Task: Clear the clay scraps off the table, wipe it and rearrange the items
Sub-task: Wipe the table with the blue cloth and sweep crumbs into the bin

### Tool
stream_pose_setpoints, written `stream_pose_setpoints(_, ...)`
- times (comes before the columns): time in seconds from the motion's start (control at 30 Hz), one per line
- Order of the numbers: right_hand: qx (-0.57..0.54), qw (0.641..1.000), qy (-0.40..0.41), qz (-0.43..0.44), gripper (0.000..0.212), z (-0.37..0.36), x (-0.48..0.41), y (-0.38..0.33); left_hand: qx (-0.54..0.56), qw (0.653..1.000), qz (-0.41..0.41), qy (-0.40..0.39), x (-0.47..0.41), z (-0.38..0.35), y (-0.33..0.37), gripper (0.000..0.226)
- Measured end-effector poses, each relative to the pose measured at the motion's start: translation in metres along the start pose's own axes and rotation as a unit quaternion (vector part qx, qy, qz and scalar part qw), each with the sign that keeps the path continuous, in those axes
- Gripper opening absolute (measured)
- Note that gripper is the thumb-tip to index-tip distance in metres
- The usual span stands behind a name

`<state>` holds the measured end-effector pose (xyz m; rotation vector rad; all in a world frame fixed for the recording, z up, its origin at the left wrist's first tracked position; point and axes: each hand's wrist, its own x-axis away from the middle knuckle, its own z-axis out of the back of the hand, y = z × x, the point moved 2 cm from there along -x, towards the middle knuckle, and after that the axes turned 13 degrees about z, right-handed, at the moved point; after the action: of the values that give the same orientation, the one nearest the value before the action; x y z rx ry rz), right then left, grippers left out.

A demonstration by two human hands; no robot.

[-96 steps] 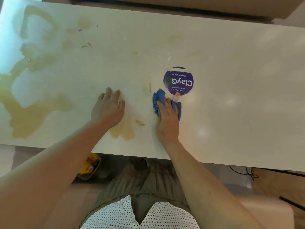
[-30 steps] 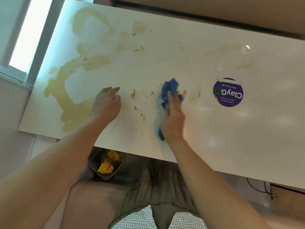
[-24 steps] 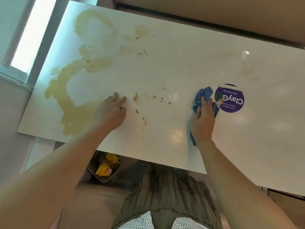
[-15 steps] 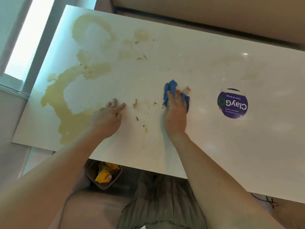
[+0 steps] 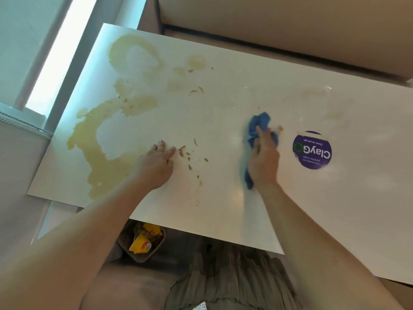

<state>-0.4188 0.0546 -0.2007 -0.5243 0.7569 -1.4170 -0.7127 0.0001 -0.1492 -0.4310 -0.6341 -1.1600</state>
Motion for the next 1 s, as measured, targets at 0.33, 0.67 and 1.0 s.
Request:
stream_pose_setpoints(0.33,0.036,0.983,-0.096,0.151,0.052,-0.098,-0.022,-0.065,0.006,1.0,0.01,-0.005,0.0,0.002,0.003,0.055)
stream_pose_setpoints(0.67,-0.228,0.968,-0.1,0.029,0.038,-0.048,-0.008,-0.074,0.228,0.958,0.107,0.133,0.007,0.046,0.023,0.036)
stream_pose_setpoints(1.0,-0.088,0.983,0.138,-0.089,0.038,0.163,-0.11,0.108,0.077,0.995,-0.023,0.058,-0.03,0.043,0.247,0.113)
